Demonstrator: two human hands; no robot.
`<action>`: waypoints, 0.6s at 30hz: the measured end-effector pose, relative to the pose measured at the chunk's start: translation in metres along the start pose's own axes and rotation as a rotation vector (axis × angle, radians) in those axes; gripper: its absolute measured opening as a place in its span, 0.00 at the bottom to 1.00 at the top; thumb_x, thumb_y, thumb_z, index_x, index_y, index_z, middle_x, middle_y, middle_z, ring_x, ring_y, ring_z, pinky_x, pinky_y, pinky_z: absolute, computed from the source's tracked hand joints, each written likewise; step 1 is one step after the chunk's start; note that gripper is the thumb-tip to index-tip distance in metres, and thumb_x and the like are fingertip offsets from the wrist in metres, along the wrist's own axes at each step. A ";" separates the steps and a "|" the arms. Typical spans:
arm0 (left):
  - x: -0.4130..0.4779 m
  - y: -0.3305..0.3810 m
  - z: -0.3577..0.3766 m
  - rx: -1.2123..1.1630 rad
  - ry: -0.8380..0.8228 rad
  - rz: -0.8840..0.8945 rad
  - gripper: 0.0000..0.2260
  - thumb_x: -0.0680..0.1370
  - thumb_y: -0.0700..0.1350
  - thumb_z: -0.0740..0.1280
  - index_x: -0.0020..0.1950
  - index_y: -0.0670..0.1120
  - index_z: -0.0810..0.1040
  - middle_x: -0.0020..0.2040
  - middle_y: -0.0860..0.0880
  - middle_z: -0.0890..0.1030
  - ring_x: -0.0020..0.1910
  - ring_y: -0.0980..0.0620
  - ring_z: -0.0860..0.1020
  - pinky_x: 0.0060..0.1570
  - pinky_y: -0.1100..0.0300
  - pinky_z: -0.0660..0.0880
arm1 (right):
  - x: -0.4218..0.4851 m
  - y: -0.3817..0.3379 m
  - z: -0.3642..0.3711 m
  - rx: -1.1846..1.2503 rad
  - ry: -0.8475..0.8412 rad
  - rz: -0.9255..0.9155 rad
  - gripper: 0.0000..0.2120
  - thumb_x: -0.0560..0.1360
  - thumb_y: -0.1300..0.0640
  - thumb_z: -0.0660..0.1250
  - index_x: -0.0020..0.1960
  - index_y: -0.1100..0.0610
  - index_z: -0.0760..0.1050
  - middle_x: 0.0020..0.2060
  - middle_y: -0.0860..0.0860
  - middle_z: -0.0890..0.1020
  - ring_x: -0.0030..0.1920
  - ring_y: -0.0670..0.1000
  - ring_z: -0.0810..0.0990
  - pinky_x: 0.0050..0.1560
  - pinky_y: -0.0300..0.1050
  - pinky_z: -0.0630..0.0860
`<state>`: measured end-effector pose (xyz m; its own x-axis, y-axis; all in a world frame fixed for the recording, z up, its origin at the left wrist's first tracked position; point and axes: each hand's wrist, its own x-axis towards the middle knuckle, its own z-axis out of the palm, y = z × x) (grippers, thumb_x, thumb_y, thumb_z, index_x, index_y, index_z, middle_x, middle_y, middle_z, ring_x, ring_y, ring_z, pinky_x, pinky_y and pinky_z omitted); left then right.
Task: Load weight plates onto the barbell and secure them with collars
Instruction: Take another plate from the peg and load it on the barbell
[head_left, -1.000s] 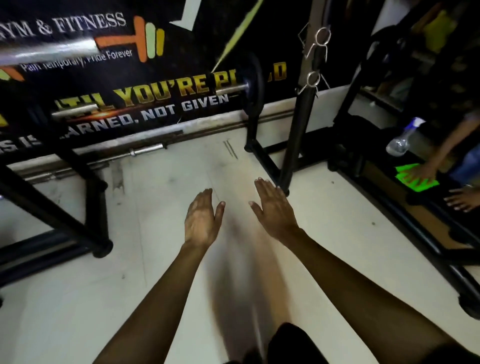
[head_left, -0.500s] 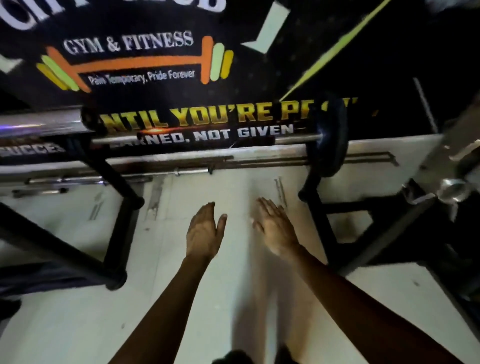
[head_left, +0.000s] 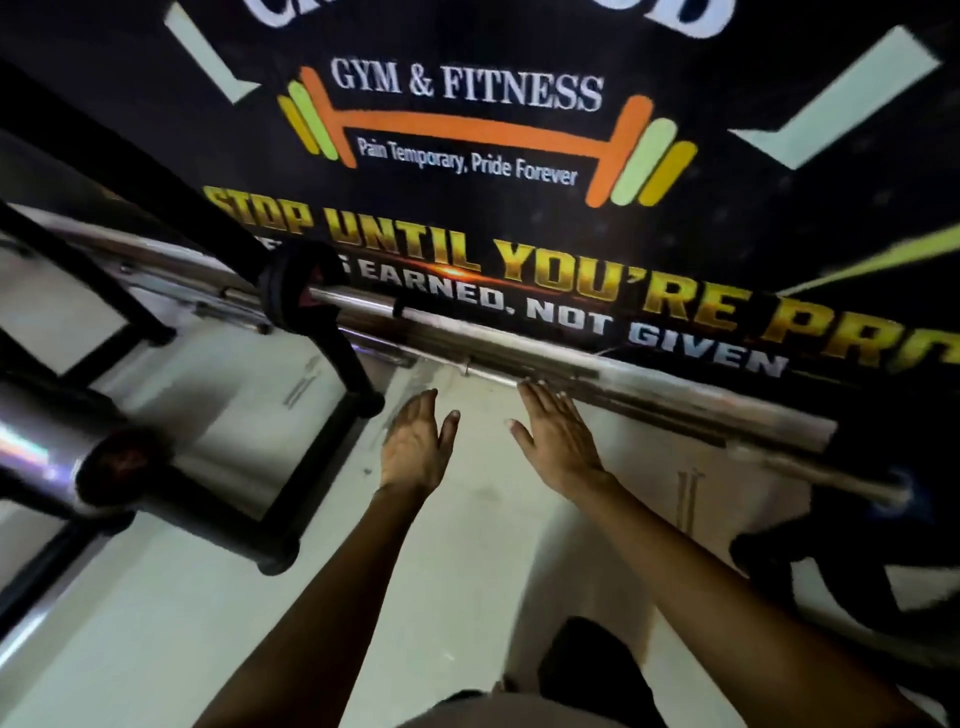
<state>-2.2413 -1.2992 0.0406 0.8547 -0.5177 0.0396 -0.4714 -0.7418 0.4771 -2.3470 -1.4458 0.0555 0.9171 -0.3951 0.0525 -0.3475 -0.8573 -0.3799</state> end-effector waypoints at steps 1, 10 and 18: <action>0.016 0.000 0.000 0.006 0.013 -0.015 0.22 0.80 0.53 0.57 0.71 0.42 0.65 0.69 0.41 0.70 0.68 0.42 0.68 0.66 0.51 0.65 | 0.023 0.004 -0.001 0.005 -0.004 -0.022 0.26 0.81 0.49 0.52 0.75 0.58 0.51 0.75 0.54 0.57 0.76 0.52 0.53 0.74 0.45 0.46; 0.154 -0.004 0.015 0.012 0.128 -0.250 0.20 0.81 0.51 0.56 0.70 0.44 0.66 0.70 0.43 0.70 0.69 0.44 0.67 0.66 0.49 0.65 | 0.223 0.030 0.015 0.048 -0.127 -0.308 0.27 0.79 0.50 0.56 0.75 0.59 0.54 0.73 0.57 0.62 0.74 0.54 0.59 0.74 0.45 0.52; 0.266 -0.017 0.027 -0.055 0.316 -0.551 0.18 0.80 0.50 0.60 0.67 0.43 0.70 0.64 0.42 0.75 0.64 0.43 0.71 0.59 0.52 0.69 | 0.372 0.035 0.033 0.101 -0.408 -0.507 0.26 0.80 0.50 0.56 0.74 0.60 0.56 0.72 0.58 0.65 0.72 0.55 0.62 0.70 0.45 0.58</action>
<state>-2.0120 -1.4356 0.0197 0.9955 0.0908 0.0285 0.0606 -0.8359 0.5455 -2.0119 -1.6120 0.0309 0.9696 0.2238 -0.0985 0.1494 -0.8611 -0.4861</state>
